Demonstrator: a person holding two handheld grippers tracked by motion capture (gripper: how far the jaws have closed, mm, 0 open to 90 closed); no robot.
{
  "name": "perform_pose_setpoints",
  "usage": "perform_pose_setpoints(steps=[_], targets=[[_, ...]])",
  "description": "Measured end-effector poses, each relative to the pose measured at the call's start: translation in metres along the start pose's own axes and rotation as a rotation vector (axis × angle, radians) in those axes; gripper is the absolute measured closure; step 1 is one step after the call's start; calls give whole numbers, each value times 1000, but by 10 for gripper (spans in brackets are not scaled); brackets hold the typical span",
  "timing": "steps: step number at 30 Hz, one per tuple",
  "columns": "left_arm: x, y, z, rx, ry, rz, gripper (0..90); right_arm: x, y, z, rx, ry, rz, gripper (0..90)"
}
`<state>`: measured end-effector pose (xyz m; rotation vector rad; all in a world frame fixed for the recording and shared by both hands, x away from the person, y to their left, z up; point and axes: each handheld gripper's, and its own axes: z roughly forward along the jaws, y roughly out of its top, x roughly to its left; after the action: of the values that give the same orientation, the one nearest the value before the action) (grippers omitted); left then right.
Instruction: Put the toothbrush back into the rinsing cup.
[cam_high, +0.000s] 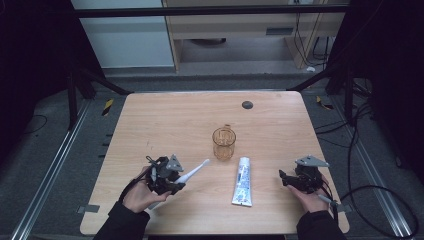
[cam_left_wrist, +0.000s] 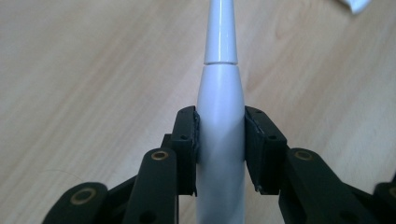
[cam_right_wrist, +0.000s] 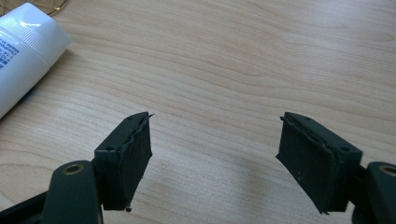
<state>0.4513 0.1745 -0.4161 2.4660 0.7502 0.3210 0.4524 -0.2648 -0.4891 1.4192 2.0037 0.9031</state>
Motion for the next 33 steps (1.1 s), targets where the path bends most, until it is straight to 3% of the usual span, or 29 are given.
perform_pose_setpoints(steps=[7, 12, 17, 22, 33], targets=[[11, 2, -15, -184, 116, -112, 666, 1, -1, 0, -15, -1, 3, 256], [19, 9, -22, -258, 174, -151, 666, 2, 0, -2, -29, 2, 6, 250], [25, 24, -30, -366, 232, -181, 666, 3, 0, -3, -43, -2, 3, 240], [29, 43, -33, -462, 267, -206, 666, 5, 0, -4, -57, 5, 3, 233], [34, 79, -26, -616, 301, -248, 666, 7, 0, -3, -66, 17, -1, 225]])
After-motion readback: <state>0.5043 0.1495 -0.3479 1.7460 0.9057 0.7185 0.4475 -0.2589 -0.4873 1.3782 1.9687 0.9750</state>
